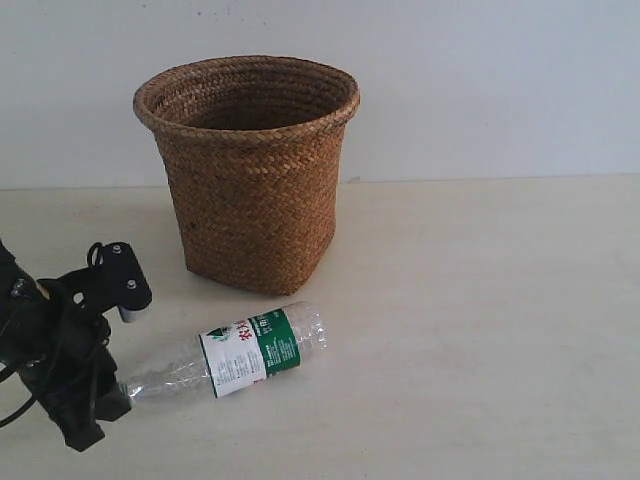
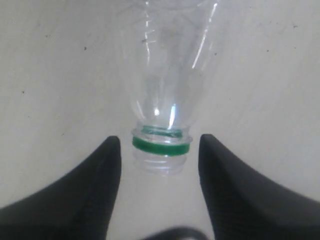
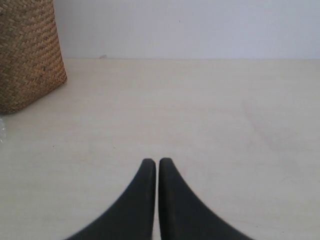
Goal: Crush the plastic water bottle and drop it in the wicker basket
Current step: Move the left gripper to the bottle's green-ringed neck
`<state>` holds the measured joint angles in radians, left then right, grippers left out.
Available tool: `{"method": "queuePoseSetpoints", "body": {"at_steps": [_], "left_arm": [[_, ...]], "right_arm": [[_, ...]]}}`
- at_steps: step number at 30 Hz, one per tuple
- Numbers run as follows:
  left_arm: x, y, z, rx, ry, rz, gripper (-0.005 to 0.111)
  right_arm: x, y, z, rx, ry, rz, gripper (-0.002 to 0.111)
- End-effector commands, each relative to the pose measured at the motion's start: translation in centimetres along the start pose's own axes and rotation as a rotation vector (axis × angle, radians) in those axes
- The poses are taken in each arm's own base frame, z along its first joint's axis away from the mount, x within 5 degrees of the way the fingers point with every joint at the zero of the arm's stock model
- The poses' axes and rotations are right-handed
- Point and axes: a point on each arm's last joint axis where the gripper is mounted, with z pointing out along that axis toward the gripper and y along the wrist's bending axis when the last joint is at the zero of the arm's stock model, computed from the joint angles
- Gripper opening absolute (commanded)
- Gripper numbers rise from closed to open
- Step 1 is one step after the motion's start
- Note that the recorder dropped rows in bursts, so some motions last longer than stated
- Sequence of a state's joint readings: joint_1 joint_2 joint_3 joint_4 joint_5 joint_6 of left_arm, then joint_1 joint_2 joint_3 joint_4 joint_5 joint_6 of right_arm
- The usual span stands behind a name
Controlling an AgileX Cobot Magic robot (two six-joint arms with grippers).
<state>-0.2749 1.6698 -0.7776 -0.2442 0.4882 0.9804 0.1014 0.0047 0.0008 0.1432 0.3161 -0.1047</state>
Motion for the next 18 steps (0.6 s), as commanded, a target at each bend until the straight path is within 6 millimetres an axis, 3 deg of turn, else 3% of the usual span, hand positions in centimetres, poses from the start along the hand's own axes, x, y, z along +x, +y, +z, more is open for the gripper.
{"method": "queuePoseSetpoints", "body": {"at_steps": [1, 10, 18], "left_arm": [[-0.3, 0.2, 0.3, -0.017, -0.011, 0.011, 0.055], [-0.5, 0.5, 0.4, -0.051, -0.030, 0.051, 0.060], [-0.1, 0.5, 2.2, -0.027, 0.002, 0.056, 0.060]], "right_arm": [[-0.1, 0.0, 0.0, 0.002, -0.017, -0.005, 0.000], [-0.1, 0.0, 0.0, 0.002, -0.017, -0.005, 0.000], [-0.1, 0.0, 0.0, 0.002, -0.017, -0.005, 0.000]]}}
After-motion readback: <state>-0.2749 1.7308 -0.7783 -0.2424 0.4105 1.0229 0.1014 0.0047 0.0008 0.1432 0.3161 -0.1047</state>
